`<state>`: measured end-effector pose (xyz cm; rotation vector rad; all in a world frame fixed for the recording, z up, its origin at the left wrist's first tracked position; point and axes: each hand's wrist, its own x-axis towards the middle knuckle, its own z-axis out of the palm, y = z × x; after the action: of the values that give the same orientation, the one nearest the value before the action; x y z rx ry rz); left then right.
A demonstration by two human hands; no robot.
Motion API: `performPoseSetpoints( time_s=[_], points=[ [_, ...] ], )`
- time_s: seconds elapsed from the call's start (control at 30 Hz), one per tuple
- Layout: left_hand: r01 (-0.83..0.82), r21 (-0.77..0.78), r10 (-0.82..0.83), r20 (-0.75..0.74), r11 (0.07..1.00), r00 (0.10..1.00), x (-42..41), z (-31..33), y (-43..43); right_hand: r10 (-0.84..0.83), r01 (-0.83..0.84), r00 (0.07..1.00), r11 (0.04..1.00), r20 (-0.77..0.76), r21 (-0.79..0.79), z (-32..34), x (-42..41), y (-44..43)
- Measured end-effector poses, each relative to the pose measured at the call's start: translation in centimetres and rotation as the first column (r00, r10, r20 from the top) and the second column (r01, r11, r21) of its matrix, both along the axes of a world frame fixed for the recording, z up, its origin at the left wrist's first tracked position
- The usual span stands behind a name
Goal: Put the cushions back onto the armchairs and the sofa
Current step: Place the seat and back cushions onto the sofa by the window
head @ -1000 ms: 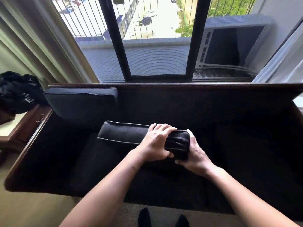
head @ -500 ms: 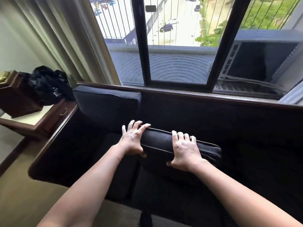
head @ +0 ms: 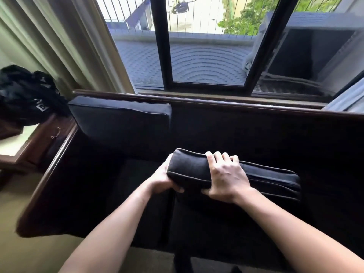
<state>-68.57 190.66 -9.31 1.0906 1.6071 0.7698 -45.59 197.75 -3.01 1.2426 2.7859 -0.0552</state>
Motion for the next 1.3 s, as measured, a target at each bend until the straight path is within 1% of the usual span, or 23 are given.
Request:
performPoseSetpoints(
  time_s=[0.1, 0.2, 0.3, 0.43, 0.53, 0.6, 0.67, 0.7, 0.73, 0.8, 0.87, 0.93, 1.0, 1.1, 1.13, 1.23, 1.27, 1.3],
  points=[
    [-0.006, -0.040, 0.005, -0.028, 0.999, 1.000, 0.9, -1.0, -0.1, 0.004, -0.003, 0.999, 1.000, -0.036, 0.004, 0.1, 1.1, -0.1],
    [-0.018, -0.015, 0.017, -0.079, 1.000, 0.997, 2.1, -0.4, -0.6, 0.017, -0.016, 0.998, 1.000, -0.055, 0.005, 0.3, 2.7, -0.4],
    [-0.032, 0.021, 0.035, -0.116, 0.999, 0.993, 3.9, 1.3, -1.3, 0.036, -0.037, 0.993, 0.999, -0.109, -0.001, 0.9, 4.8, -0.7],
    [-0.030, 0.106, 0.046, -0.151, 0.994, 0.988, 7.2, 4.6, -1.9, 0.026, -0.036, 0.971, 0.999, -0.239, -0.036, 2.4, 9.2, -0.3],
    [0.003, 0.171, 0.032, -0.204, 0.985, 0.978, 10.1, 7.6, -1.4, -0.029, -0.003, 0.915, 0.997, -0.403, -0.077, 3.4, 13.1, -0.5],
    [0.073, 0.229, 0.006, -0.327, 0.971, 0.945, 12.1, 9.8, -0.6, -0.118, 0.041, 0.831, 0.987, -0.543, -0.153, 3.8, 15.7, -0.8],
    [0.196, 0.274, -0.035, -0.500, 0.941, 0.865, 14.3, 12.0, 0.4, -0.222, 0.067, 0.750, 0.963, -0.624, -0.261, 3.7, 18.0, -0.9],
    [0.265, 0.283, -0.052, -0.586, 0.922, 0.808, 15.5, 12.9, 0.9, -0.273, 0.075, 0.724, 0.944, -0.633, -0.321, 3.4, 19.0, -0.8],
    [0.325, 0.275, -0.064, -0.666, 0.905, 0.743, 16.7, 13.7, 1.4, -0.314, 0.076, 0.713, 0.923, -0.627, -0.376, 2.9, 20.0, -0.6],
    [0.413, 0.198, -0.111, -0.782, 0.889, 0.613, 19.2, 13.8, 2.4, -0.355, 0.055, 0.708, 0.889, -0.610, -0.454, 1.5, 21.5, -0.2],
    [0.465, 0.086, -0.184, -0.843, 0.881, 0.505, 21.6, 11.8, 3.2, -0.378, 0.027, 0.705, 0.860, -0.601, -0.509, 0.0, 22.6, 0.0],
    [0.500, -0.016, -0.266, -0.861, 0.866, 0.433, 23.6, 8.6, 3.6, -0.382, 0.003, 0.731, 0.830, -0.565, -0.558, -1.7, 23.2, -0.2],
    [0.512, -0.085, -0.330, -0.850, 0.855, 0.411, 25.6, 5.2, 3.6, -0.371, 0.014, 0.787, 0.809, -0.492, -0.588, -4.0, 23.6, -0.5],
    [0.534, -0.088, -0.343, -0.850, 0.841, 0.400, 27.6, 1.0, 3.5, -0.387, 0.131, 0.849, 0.813, -0.358, -0.568, -7.5, 24.6, -0.6],
    [0.537, -0.084, -0.342, -0.850, 0.839, 0.401, 28.0, 0.0, 3.4, -0.378, 0.167, 0.873, 0.825, -0.308, -0.540, -8.3, 24.9, -0.6],
    [0.537, -0.052, -0.336, -0.829, 0.842, 0.448, 27.8, -1.9, 2.8, -0.346, 0.252, 0.927, 0.863, -0.148, -0.437, -9.4, 25.3, -0.6],
    [0.534, -0.052, -0.334, -0.830, 0.844, 0.447, 27.3, -2.3, 2.6, -0.343, 0.285, 0.935, 0.875, -0.086, -0.391, -9.5, 25.1, -0.6],
    [0.530, -0.066, -0.332, -0.842, 0.845, 0.425, 26.5, -2.6, 2.4, -0.330, 0.305, 0.944, 0.893, -0.022, -0.332, -9.4, 24.8, -0.6]
  ],
)
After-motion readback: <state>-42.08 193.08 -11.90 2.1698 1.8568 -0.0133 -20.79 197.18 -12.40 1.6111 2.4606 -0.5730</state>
